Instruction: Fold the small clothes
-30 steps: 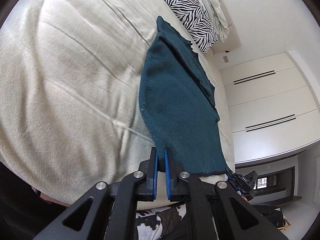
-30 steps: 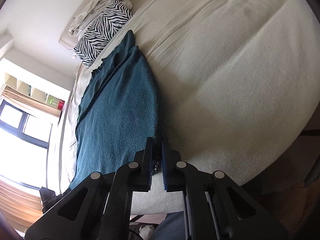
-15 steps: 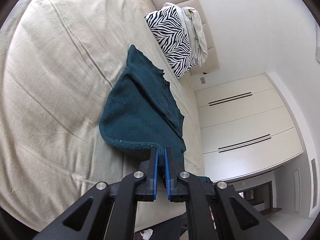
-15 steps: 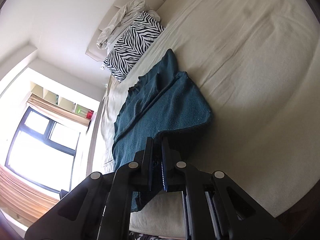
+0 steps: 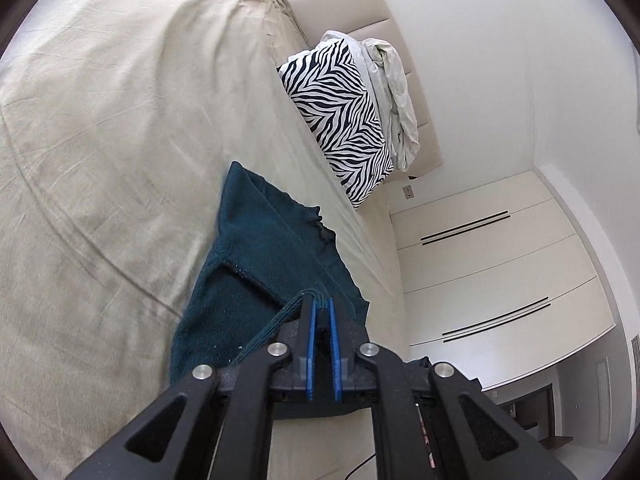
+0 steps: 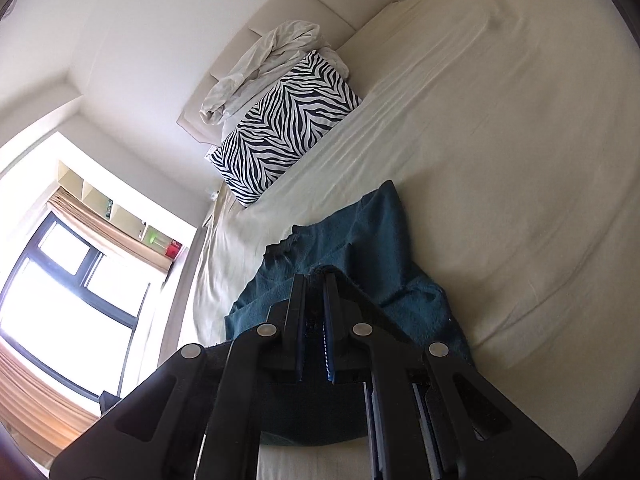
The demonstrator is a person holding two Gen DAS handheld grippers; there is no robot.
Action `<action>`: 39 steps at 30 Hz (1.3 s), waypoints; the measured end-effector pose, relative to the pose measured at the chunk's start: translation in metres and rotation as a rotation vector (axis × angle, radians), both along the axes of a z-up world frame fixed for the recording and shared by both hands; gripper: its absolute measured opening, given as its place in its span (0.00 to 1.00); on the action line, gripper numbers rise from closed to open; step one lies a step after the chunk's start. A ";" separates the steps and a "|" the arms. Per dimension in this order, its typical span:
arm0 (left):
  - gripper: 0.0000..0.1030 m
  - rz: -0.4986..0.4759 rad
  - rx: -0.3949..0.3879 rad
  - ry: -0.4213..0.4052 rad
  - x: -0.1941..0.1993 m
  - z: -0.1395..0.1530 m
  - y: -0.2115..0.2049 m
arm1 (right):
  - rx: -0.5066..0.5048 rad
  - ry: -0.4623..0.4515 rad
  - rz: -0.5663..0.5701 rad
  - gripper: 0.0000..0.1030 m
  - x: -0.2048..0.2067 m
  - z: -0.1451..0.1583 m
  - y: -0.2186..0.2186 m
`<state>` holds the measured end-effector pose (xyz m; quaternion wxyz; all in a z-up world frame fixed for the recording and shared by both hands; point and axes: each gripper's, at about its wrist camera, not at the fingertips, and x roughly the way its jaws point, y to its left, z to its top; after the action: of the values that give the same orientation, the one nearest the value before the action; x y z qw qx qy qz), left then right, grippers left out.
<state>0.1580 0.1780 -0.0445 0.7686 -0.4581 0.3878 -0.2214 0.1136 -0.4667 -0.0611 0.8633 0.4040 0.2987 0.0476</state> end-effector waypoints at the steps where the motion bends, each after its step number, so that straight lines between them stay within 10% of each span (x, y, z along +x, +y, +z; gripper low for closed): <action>1: 0.07 0.003 0.008 -0.004 0.011 0.000 0.000 | -0.002 0.002 -0.006 0.06 0.014 -0.002 -0.002; 17: 0.07 0.074 0.166 0.020 0.180 -0.042 -0.017 | 0.012 0.121 -0.096 0.07 0.201 -0.084 -0.026; 20: 0.30 0.101 0.188 0.079 0.192 -0.070 -0.011 | -0.013 0.225 -0.118 0.18 0.222 -0.114 -0.030; 23: 0.49 0.098 0.179 0.081 0.175 -0.082 -0.007 | 0.000 0.194 -0.160 0.71 0.211 -0.124 -0.037; 39: 0.71 -0.035 0.389 0.057 0.076 -0.083 -0.042 | -0.225 0.279 0.089 0.63 0.117 -0.125 0.007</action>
<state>0.2337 0.1361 -0.1280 0.8272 -0.3002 0.4530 -0.1427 0.2303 -0.4598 -0.1865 0.8502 0.2940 0.4367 -0.0045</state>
